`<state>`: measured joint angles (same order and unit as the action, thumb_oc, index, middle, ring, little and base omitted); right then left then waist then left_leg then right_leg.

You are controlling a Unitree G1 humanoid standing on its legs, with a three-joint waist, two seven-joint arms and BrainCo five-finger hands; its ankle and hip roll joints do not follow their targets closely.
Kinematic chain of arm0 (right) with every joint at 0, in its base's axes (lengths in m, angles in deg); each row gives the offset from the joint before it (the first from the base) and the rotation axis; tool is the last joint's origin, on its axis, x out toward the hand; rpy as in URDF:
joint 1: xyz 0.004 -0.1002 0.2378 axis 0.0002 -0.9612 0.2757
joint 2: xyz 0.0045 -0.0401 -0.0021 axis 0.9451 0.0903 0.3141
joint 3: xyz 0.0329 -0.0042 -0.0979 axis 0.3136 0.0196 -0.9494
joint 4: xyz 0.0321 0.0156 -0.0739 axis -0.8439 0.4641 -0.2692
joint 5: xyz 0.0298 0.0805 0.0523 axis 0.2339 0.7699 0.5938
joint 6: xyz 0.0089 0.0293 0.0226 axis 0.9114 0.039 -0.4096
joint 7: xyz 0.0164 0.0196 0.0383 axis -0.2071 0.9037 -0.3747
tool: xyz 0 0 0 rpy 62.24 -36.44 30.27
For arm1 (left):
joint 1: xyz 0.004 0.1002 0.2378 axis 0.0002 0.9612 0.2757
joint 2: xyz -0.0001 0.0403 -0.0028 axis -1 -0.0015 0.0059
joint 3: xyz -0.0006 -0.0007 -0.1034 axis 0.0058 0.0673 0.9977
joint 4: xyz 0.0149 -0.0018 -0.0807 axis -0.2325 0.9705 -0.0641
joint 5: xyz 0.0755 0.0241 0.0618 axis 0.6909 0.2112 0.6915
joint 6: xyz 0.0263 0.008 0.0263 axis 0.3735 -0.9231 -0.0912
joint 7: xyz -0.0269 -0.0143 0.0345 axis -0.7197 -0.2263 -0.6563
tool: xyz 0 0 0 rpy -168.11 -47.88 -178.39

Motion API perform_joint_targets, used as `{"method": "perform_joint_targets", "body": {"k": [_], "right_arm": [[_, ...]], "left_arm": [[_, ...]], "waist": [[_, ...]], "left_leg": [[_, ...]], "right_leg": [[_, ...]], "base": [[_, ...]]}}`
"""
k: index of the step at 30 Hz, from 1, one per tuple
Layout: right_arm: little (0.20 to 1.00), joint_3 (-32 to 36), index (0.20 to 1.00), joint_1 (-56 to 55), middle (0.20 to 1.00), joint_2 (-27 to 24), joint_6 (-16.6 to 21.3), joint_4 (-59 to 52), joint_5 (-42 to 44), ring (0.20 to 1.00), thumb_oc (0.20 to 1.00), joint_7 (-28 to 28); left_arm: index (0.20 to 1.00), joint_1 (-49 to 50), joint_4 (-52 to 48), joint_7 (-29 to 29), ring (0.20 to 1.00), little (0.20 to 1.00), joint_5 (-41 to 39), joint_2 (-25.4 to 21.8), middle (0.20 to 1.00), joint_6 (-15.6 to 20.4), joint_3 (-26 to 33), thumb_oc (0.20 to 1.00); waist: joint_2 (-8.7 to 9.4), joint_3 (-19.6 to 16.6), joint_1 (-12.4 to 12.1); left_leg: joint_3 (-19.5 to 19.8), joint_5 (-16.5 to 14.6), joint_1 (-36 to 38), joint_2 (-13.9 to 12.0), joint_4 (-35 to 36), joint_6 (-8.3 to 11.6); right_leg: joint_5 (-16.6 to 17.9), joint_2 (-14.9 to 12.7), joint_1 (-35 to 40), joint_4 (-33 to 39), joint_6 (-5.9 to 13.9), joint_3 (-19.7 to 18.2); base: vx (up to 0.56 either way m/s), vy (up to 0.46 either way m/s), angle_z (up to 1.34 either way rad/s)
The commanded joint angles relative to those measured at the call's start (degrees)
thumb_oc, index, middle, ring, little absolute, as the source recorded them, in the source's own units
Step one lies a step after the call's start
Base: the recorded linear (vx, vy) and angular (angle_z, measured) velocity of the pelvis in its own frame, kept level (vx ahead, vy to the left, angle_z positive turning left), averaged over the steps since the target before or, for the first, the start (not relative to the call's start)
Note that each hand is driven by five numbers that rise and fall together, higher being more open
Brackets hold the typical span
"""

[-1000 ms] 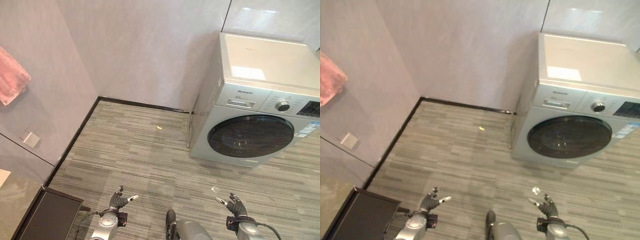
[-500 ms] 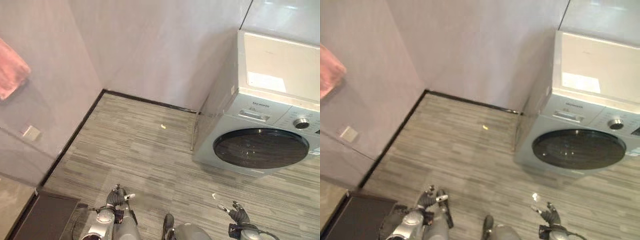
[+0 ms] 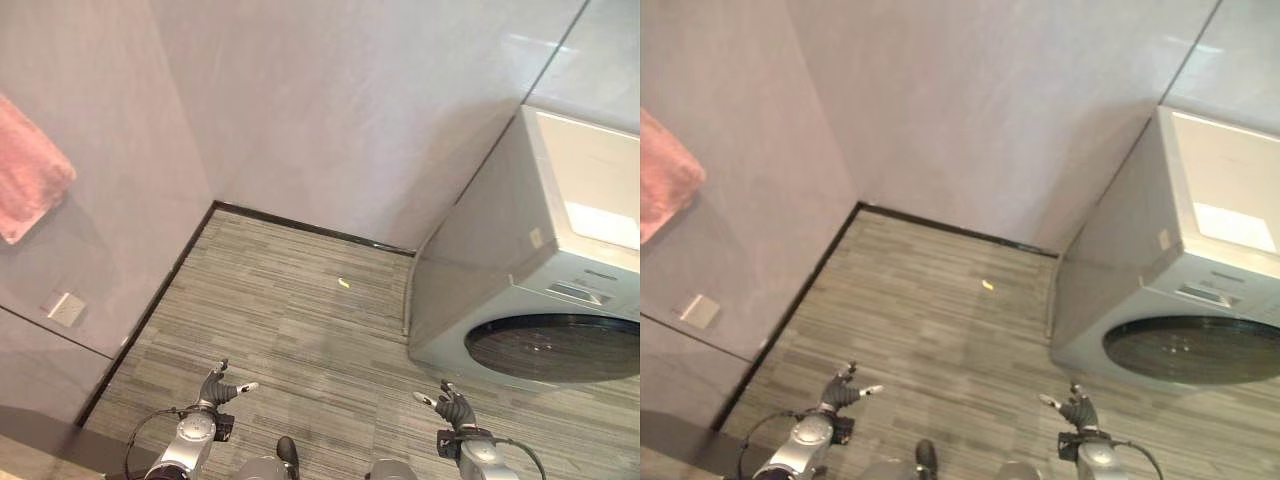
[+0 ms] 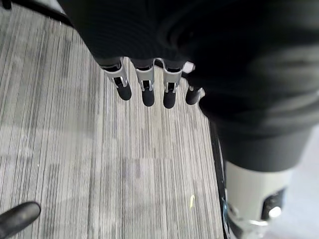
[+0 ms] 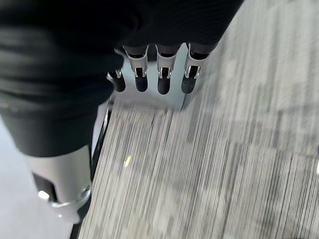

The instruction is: Put brush and paste in cup on sink, flatten towel.

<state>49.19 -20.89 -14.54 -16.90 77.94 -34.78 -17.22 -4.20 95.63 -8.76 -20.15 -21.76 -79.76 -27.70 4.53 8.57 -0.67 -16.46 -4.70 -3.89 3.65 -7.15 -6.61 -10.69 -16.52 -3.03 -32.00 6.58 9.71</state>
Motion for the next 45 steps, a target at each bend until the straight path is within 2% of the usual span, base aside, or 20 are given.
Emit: {"method": "perform_joint_targets", "body": {"k": [1,2,3,4,5,6,7,8,9,10,11,12,17,21,24,30,33,34,40,45], "right_arm": [[1.0,1.18,1.0,-1.54,1.0,-1.39,0.84,-2.43,-0.7,1.0,1.0,0.29],[1.0,1.05,1.0,-1.79,1.0,-1.31,1.08,-2.79,-0.44,1.0,1.0,0.38],[1.0,0.73,1.0,-2.22,1.0,-1.19,1.45,-3.5,0.06,1.0,1.0,0.2],[1.0,0.23,1.0,-3.23,1.0,-0.96,2.03,-5.09,1.04,1.0,1.0,-0.35],[1.0,-0.02,1.0,-3.5,1.0,-1.1,2.41,-5.7,1.11,1.0,1.0,-0.39],[1.0,-0.07,1.0,-3.53,1.0,-1.28,2.57,-5.49,1.11,1.0,1.0,-0.19],[1.0,-0.06,1.0,-3.57,1.0,-1.49,2.68,-5.35,1.1,1.0,1.0,0.0],[1.0,-0.2,1.0,-3.63,1.0,-1.63,2.48,-5.21,0.76,1.0,1.0,-0.01],[1.0,-0.19,1.0,-4.22,1.0,-1.66,2.18,-4.85,0.5,1.0,1.0,-0.13],[1.0,-0.17,1.0,-4.36,1.0,-1.82,2.09,-4.12,0.55,1.0,1.0,-0.27],[1.0,0.27,1.0,-4.65,1.0,-1.52,2.07,-2.72,1.33,1.0,1.0,-0.17],[1.0,-0.12,1.0,-3.69,1.0,-1.78,2.06,-1.85,1.77,1.0,1.0,-0.54],[1.0,-1.4,1.0,-2.22,1.0,-3.24,2.25,-1.69,1.72,1.0,1.0,-0.86],[1.0,-1.18,1.0,-1.2,1.0,-4.28,2.38,-1.92,1.51,1.0,1.0,-0.31],[1.0,-1.11,1.0,-0.54,1.0,-5.0,2.33,-2.0,0.73,1.0,1.0,-0.06],[1.0,-1.97,1.0,-0.65,1.0,-5.09,1.89,-2.29,-1.41,1.0,1.0,-0.35],[1.0,-1.89,1.0,-0.93,1.0,-4.95,1.68,-2.84,-1.86,1.0,1.0,-0.4],[1.0,-2.16,1.0,-1.26,1.0,-5.06,1.42,-3.92,-2.62,1.0,1.0,-0.43],[1.0,-3.11,1.0,-0.74,1.0,-4.64,1.26,-3.88,-4.15,1.0,1.0,-0.15],[1.0,-3.36,1.0,-0.51,1.0,-3.86,1.43,-4.19,-3.72,1.0,1.0,-0.1]], "left_arm": [[1.0,2.06,-5.19,0.45,1.0,1.0,2.54,-0.43,1.0,1.89,0.37,1.0],[1.0,2.42,-5.44,0.31,1.0,1.0,3.36,-0.51,1.0,1.6,0.01,1.0],[1.0,2.32,-5.41,0.21,1.0,1.0,3.46,-0.5,1.0,1.52,-0.35,1.0],[1.0,1.94,-4.57,0.46,1.0,1.0,3.55,-0.1,1.0,1.49,-0.51,1.0],[1.0,1.41,-3.39,0.65,1.0,1.0,3.53,0.07,1.0,1.39,-0.38,1.0],[1.0,1.12,-3.2,0.79,1.0,1.0,3.45,0.3,1.0,1.56,-0.49,1.0],[1.0,0.45,-2.62,1.06,1.0,1.0,3.58,0.59,1.0,1.86,-0.83,1.0],[1.0,0.07,-2.28,1.27,1.0,1.0,3.55,0.89,1.0,2.02,-0.7,1.0],[1.0,-0.49,-1.63,1.42,1.0,1.0,2.53,1.47,1.0,2.3,-0.56,1.0],[1.0,-0.66,-1.14,1.39,1.0,1.0,1.62,1.78,1.0,2.59,-0.5,1.0],[1.0,-0.97,-1.02,1.28,1.0,1.0,1.22,1.89,1.0,2.63,-1.06,1.0],[1.0,-0.65,0.19,1.73,1.0,1.0,-0.14,2.3,1.0,2.46,-0.47,1.0],[1.0,-0.89,-0.87,1.59,1.0,1.0,-1.16,2.75,1.0,2.41,-1.43,1.0],[1.0,-1.33,-1.76,1.6,1.0,1.0,-1.12,2.7,1.0,2.43,-2.32,1.0],[1.0,-1.2,-2.43,1.32,1.0,1.0,-0.57,2.41,1.0,2.32,-2.67,1.0],[1.0,-0.59,-2.06,0.81,1.0,1.0,0.67,2.32,1.0,2.26,-2.41,1.0],[1.0,-1.77,-1.66,0.6,1.0,1.0,1.7,2.63,1.0,2.13,-2.6,1.0],[1.0,-2.06,-1.9,0.34,1.0,1.0,2.13,2.58,1.0,2.04,-2.74,1.0],[1.0,-0.2,-1.23,0.57,1.0,1.0,2.78,2.83,1.0,2.06,-2.43,1.0],[1.0,0.66,-1.53,0.77,1.0,1.0,3.49,2.28,1.0,2.24,-2.47,1.0]], "waist": [[-0.06,0.69,0.48],[-0.91,1.25,1.41],[-1.28,1.4,2.73],[-1.85,2.23,4.1],[-1.71,3.23,4.12],[-1.56,4.19,4.89],[-0.85,5.23,5.73],[-0.71,5.74,5.93],[-0.49,5.72,6.66],[-0.5,5.7,7.11],[-0.04,4.68,7.15],[0.1,3.27,6.29],[0.39,3.05,5.19],[0.46,2.57,5.01],[0.35,2.16,4.9],[-0.44,1.6,4.87],[-0.7,1.21,6.88],[-0.86,1.13,7.47],[-1.32,0.47,6.18],[-1.14,0.26,5.58]], "left_leg": [[1.6,-0.24,-1.48,-2.56,-2.13,1.3],[3.51,0.44,0.3,-2.23,0.02,0.86],[5.58,1.53,0.97,-2.04,1.59,1.0],[6.79,3.09,3.2,-1.92,5.01,1.43],[6.26,2.36,4.63,-1.93,6.13,1.81],[7.54,1.83,5.78,-1.74,6.43,2.22],[9.4,1.09,6.4,-0.88,5.86,2.85],[10.28,0.61,7.3,-0.86,6.2,3.38],[13.24,0.46,8.36,-0.67,6.8,4.12],[15.61,0.22,8.9,-0.75,6.68,4.4],[17.5,-0.23,8.97,-0.45,6.65,4.72],[19.75,-0.55,9.17,-2.27,3.76,5.95],[23.18,0.51,6.85,-3.94,-0.7,8.1],[20.87,2.31,6.04,-6.09,0.2,9.17],[15.51,3.78,5.77,-8.36,0.77,10.1],[9.05,5.57,6.41,-10.23,1.81,10.9],[-4.12,6.0,5.03,-11.77,-1.28,11.37],[-8.53,4.69,4.63,-12.97,-4.51,12.08],[-5.67,1.81,6.49,-9.87,0.54,10.22],[-4.97,1.23,7.93,-8.62,3.13,9.17]], "right_leg": [[25.19,-2.89,4.64,5.6,2.81,-0.5],[24.73,0.44,1.95,0.77,2.36,-3.97],[22.38,6.02,-1.1,-1.11,1.5,-9.22],[15.67,11.33,-7.35,-0.44,0.1,-7.69],[13.79,10.09,-10.06,3.11,-0.29,-2.16],[13.49,10.8,-11.29,7.42,-0.03,-2.66],[16.0,11.2,-13.74,16.34,1.11,-7.32],[18.17,10.62,-13.95,21.02,2.16,-8.32],[20.43,10.89,-15.07,24.06,3.43,-13.31],[20.7,12.39,-14.91,22.61,4.03,-17.11],[19.22,12.29,-12.02,24.47,3.05,-17.69],[16.87,13.74,-10.24,23.21,1.53,-15.25],[14.43,13.63,-7.46,23.01,-0.23,-8.63],[13.39,12.65,-5.67,23.89,-0.77,-3.99],[12.93,11.8,-4.24,25.17,-1.03,-0.83],[12.48,10.32,-2.31,25.76,-1.04,2.96],[12.38,8.23,-0.61,26.14,-0.82,7.98],[11.55,7.77,0.07,25.69,-0.39,9.05],[11.99,7.24,0.8,25.65,0.28,8.93],[12.13,6.75,0.86,25.45,0.73,8.41]], "base": [[0.21,0.308,-0.02],[0.17,0.16,0.05],[0.21,0.163,0.33],[0.21,0.091,0.96],[0.24,0.039,1.12],[0.3,-0.132,1.15],[0.32,-0.194,0.97],[0.42,-0.244,1.09],[0.39,-0.222,1.32],[0.41,-0.253,1.58],[0.52,-0.433,1.74],[0.5,-0.445,1.9],[0.19,-0.258,1.05],[0.1,-0.142,0.64],[0.07,-0.073,0.45],[0.03,-0.002,0.31],[0.0,0.006,0.87],[0.03,0.013,1.16],[0.01,0.085,0.32],[0.01,0.093,-0.03]]}}
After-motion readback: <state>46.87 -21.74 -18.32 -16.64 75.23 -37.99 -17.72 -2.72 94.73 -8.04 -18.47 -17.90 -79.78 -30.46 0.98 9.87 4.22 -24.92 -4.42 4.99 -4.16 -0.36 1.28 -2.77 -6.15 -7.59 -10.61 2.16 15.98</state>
